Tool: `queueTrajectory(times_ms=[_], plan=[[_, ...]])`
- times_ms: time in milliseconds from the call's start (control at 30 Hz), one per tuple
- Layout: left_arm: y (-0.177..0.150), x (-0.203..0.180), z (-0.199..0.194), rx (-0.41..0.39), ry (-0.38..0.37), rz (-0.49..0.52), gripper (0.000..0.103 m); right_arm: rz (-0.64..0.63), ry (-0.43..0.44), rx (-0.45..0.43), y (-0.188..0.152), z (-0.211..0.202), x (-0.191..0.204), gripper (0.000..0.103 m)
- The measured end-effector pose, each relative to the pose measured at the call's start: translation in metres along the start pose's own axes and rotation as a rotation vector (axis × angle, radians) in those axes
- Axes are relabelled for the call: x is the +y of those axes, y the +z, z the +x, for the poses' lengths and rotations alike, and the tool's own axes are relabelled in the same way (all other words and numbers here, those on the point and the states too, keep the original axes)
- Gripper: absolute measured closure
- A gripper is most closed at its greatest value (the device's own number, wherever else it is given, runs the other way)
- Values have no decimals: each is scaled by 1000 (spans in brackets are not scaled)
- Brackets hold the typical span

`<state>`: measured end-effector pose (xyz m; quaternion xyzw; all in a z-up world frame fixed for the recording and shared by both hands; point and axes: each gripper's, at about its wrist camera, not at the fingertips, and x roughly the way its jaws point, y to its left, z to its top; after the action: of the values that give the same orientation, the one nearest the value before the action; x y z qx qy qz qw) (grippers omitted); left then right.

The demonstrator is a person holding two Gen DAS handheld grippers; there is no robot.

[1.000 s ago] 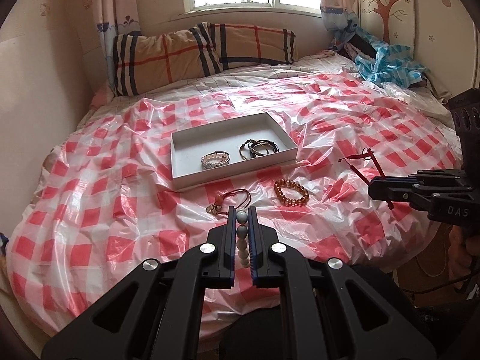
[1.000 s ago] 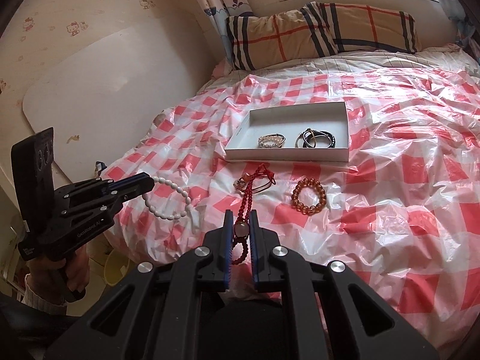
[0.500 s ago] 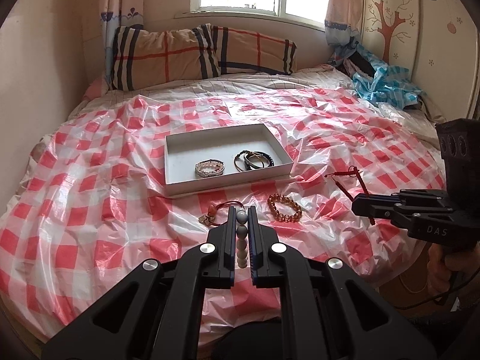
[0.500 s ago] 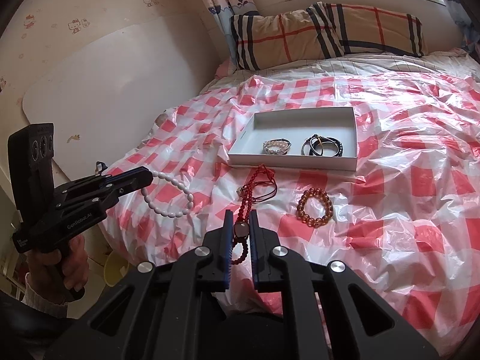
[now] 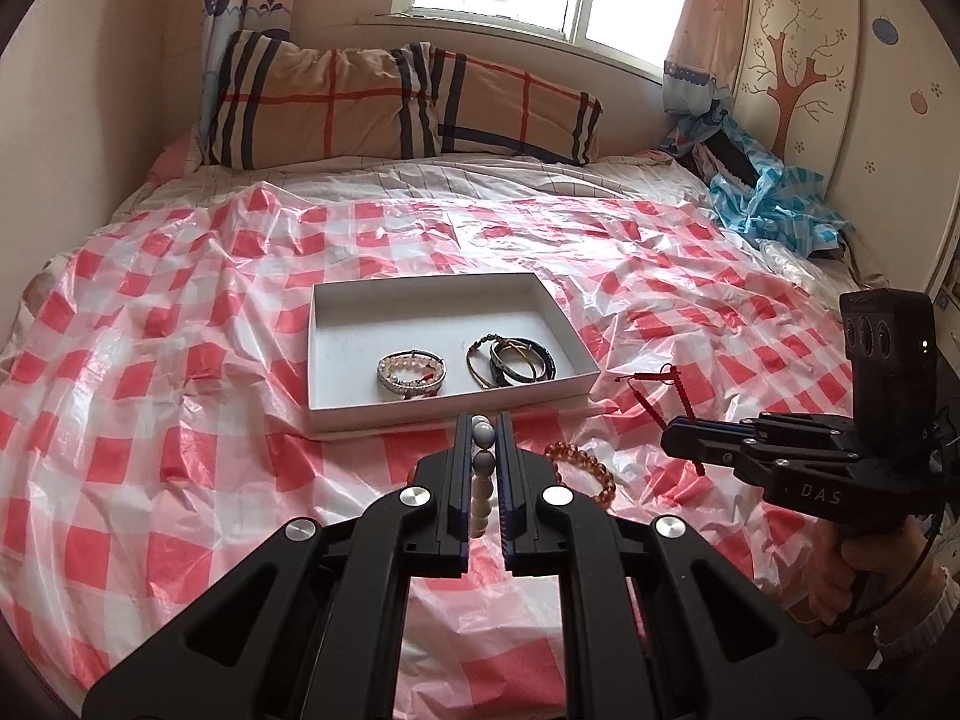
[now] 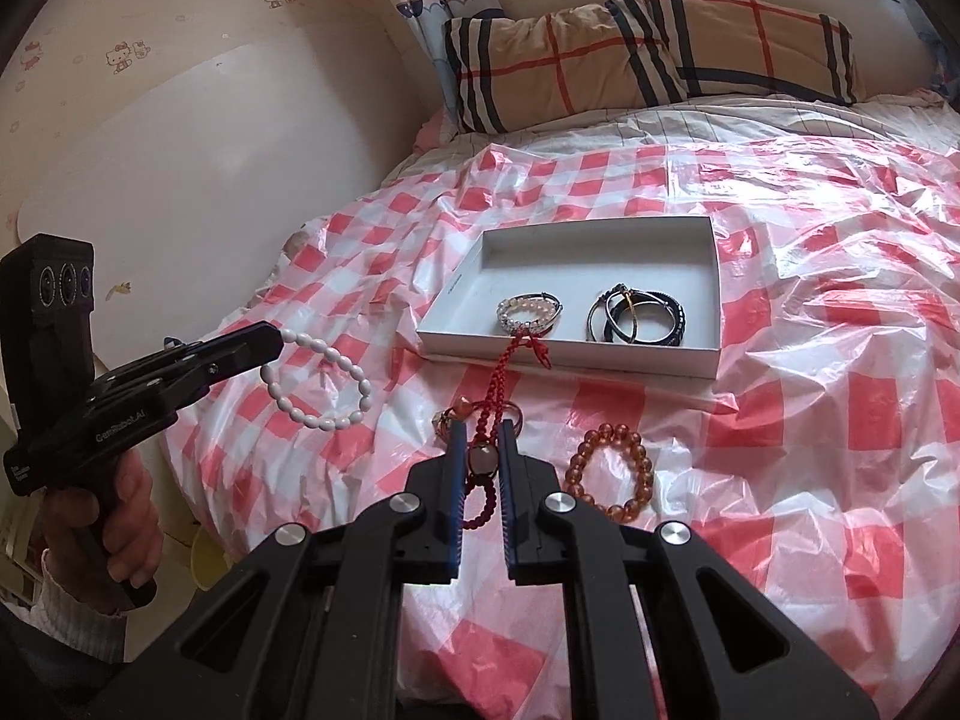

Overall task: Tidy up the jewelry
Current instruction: 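Carry both bracelets into the white box and open both tools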

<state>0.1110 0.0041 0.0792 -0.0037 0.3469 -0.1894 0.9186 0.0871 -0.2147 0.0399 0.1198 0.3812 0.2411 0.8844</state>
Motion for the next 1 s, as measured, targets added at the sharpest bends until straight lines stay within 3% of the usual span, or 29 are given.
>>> queueTrajectory(times_ms=[667, 1000], plan=[[46, 27, 126, 21, -57, -61, 96, -70, -63, 22, 63, 106, -40, 92], [50, 44, 178, 52, -68, -124, 95, -82, -112, 44, 73, 154, -53, 89]])
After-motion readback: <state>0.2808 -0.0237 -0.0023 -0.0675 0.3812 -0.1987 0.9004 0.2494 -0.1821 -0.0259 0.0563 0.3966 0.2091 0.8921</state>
